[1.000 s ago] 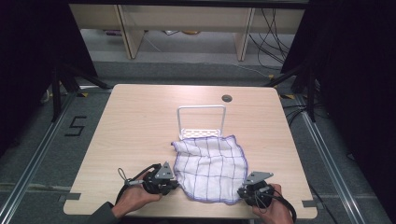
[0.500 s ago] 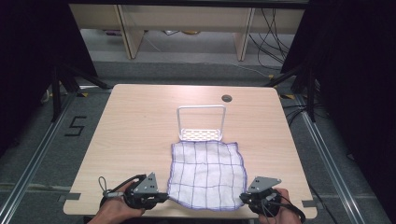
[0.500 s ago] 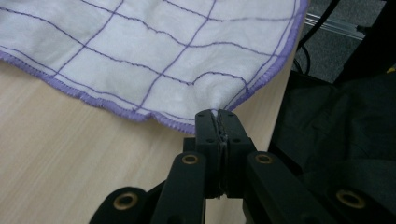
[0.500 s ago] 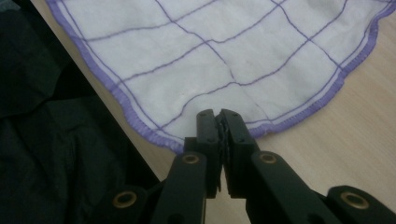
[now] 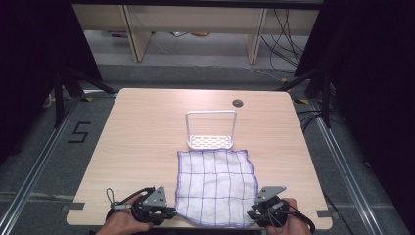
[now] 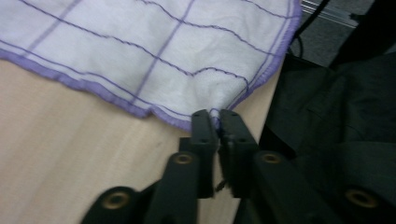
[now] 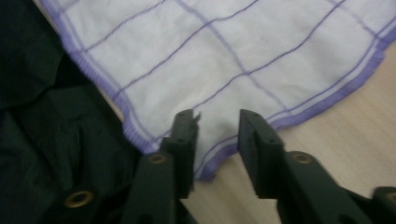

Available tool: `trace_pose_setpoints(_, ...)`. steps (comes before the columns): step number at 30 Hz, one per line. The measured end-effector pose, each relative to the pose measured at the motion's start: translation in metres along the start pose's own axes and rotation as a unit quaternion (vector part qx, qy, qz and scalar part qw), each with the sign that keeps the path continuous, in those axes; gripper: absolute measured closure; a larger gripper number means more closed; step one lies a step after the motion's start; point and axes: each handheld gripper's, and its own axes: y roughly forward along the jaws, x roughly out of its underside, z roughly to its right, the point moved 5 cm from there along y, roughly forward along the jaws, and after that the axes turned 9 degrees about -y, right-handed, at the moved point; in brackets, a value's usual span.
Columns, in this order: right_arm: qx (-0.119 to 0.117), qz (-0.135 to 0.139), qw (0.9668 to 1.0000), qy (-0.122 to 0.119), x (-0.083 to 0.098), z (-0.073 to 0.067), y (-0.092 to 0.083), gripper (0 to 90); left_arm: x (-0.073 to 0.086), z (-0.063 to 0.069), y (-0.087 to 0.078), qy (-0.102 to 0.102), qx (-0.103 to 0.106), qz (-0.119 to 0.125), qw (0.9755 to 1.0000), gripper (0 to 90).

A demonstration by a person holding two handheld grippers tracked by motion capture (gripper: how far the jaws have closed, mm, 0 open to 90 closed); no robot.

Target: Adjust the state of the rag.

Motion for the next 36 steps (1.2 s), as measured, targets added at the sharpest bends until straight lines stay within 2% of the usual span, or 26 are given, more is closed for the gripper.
trace_pose_setpoints(1, -0.001, 0.004, 1.0000, 0.007, -0.001, 0.002, -0.002, 64.5, -0.001, 0.000, -0.003, -0.009, -0.003, 0.008, 0.9999, 67.0)
trace_pose_setpoints(2, 0.006, 0.011, 0.9999, 0.005, -0.003, 0.007, -0.004, 62.4, -0.004, -0.001, -0.007, -0.010, 0.000, 0.016, 0.9998, 62.7)
trace_pose_setpoints(5, 0.027, 0.052, 0.9981, 0.021, -0.013, 0.022, -0.009, 60.0, -0.016, -0.010, -0.017, -0.023, -0.014, 0.044, 0.9987, 56.4)
trace_pose_setpoints(6, 0.035, 0.061, 0.9974, 0.017, -0.017, 0.030, -0.010, 57.3, -0.021, -0.015, -0.019, -0.018, -0.024, 0.049, 0.9984, 55.5)
trace_pose_setpoints(9, 0.058, 0.076, 0.9947, 0.038, -0.029, 0.050, -0.009, 55.9, -0.033, -0.031, -0.017, -0.041, -0.041, 0.070, 0.9959, 51.0)
trace_pose_setpoints(10, 0.067, 0.081, 0.9933, 0.048, -0.034, 0.057, -0.008, 55.3, -0.036, -0.038, -0.017, -0.036, -0.050, 0.063, 0.9961, 50.1)
trace_pose_setpoints(11, 0.077, 0.088, 0.9922, 0.044, -0.037, 0.065, -0.006, 55.4, -0.039, -0.044, -0.014, -0.051, -0.057, 0.072, 0.9944, 49.0)
trace_pose_setpoints(12, 0.080, 0.090, 0.9918, 0.044, -0.040, 0.071, -0.003, 55.2, -0.041, -0.052, -0.013, -0.053, -0.066, 0.069, 0.9940, 47.7)
trace_pose_setpoints(13, 0.084, 0.089, 0.9910, 0.056, -0.042, 0.076, -0.001, 54.5, -0.043, -0.059, -0.012, -0.056, -0.074, 0.063, 0.9937, 46.4)
trace_pose_setpoints(14, 0.091, 0.091, 0.9902, 0.054, -0.044, 0.083, 0.003, 54.4, -0.044, -0.066, -0.009, -0.070, -0.080, 0.069, 0.9919, 45.2)
trace_pose_setpoints(15, 0.091, 0.090, 0.9896, 0.067, -0.045, 0.087, 0.006, 54.0, -0.045, -0.072, -0.008, -0.075, -0.085, 0.068, 0.9912, 44.4)
trace_pose_setpoints(16, 0.101, 0.090, 0.9889, 0.062, -0.046, 0.094, 0.009, 53.8, -0.046, -0.078, -0.007, -0.082, -0.090, 0.069, 0.9902, 44.2)
trace_pose_setpoints(17, 0.100, 0.087, 0.9886, 0.071, -0.048, 0.099, 0.011, 53.9, -0.047, -0.082, -0.005, -0.090, -0.095, 0.072, 0.9888, 44.1)
trace_pose_setpoints(18, 0.107, 0.087, 0.9883, 0.065, -0.048, 0.105, 0.014, 53.9, -0.047, -0.085, -0.004, -0.095, -0.097, 0.072, 0.9881, 43.7)
trace_pose_setpoints(20, 0.109, 0.083, 0.9871, 0.084, -0.049, 0.111, 0.019, 54.4, -0.046, -0.089, -0.002, -0.094, -0.102, 0.068, 0.9879, 43.0)
trace_pose_setpoints(21, 0.113, 0.084, 0.9873, 0.075, -0.049, 0.116, 0.021, 54.6, -0.046, -0.090, -0.002, -0.094, -0.102, 0.068, 0.9880, 42.7)
trace_pose_setpoints(22, 0.108, 0.077, 0.9874, 0.085, -0.050, 0.118, 0.022, 54.6, -0.046, -0.090, -0.001, -0.096, -0.101, 0.069, 0.9878, 42.3)
trace_pose_setpoints(24, 0.107, 0.076, 0.9873, 0.090, -0.050, 0.122, 0.026, 54.6, -0.047, -0.094, 0.000, -0.102, -0.102, 0.068, 0.9872, 41.0)
trace_pose_setpoints(26, 0.104, 0.076, 0.9879, 0.087, -0.051, 0.126, 0.028, 54.7, -0.049, -0.099, 0.002, -0.115, -0.106, 0.072, 0.9850, 39.6)
trace_pose_setpoints(28, 0.103, 0.072, 0.9872, 0.098, -0.052, 0.128, 0.030, 54.6, -0.052, -0.106, 0.004, -0.132, -0.107, 0.079, 0.9822, 39.2)
trace_pose_setpoints(30, 0.101, 0.081, 0.9872, 0.094, -0.053, 0.132, 0.032, 54.7, -0.054, -0.115, 0.005, -0.137, -0.115, 0.075, 0.9810, 39.0)
trace_pose_setpoints(31, 0.095, 0.082, 0.9862, 0.107, -0.054, 0.132, 0.032, 54.6, -0.055, -0.118, 0.006, -0.140, -0.119, 0.073, 0.9802, 38.7)
trace_pose_setpoints(32, 0.099, 0.083, 0.9870, 0.095, -0.053, 0.136, 0.034, 54.6, -0.056, -0.120, 0.007, -0.146, -0.120, 0.072, 0.9794, 37.9)
trace_pose_setpoints(33, 0.097, 0.083, 0.9872, 0.096, -0.054, 0.137, 0.035, 54.6, -0.056, -0.123, 0.008, -0.148, -0.121, 0.071, 0.9790, 37.5)
trace_pose_setpoints(35, 0.094, 0.082, 0.9858, 0.112, -0.054, 0.137, 0.037, 55.0, -0.057, -0.125, 0.011, -0.145, -0.125, 0.067, 0.9792, 37.5)
trace_pose_setpoints(36, 0.096, 0.081, 0.9872, 0.099, -0.054, 0.139, 0.038, 55.6, -0.058, -0.126, 0.012, -0.142, -0.129, 0.068, 0.9790, 37.5)
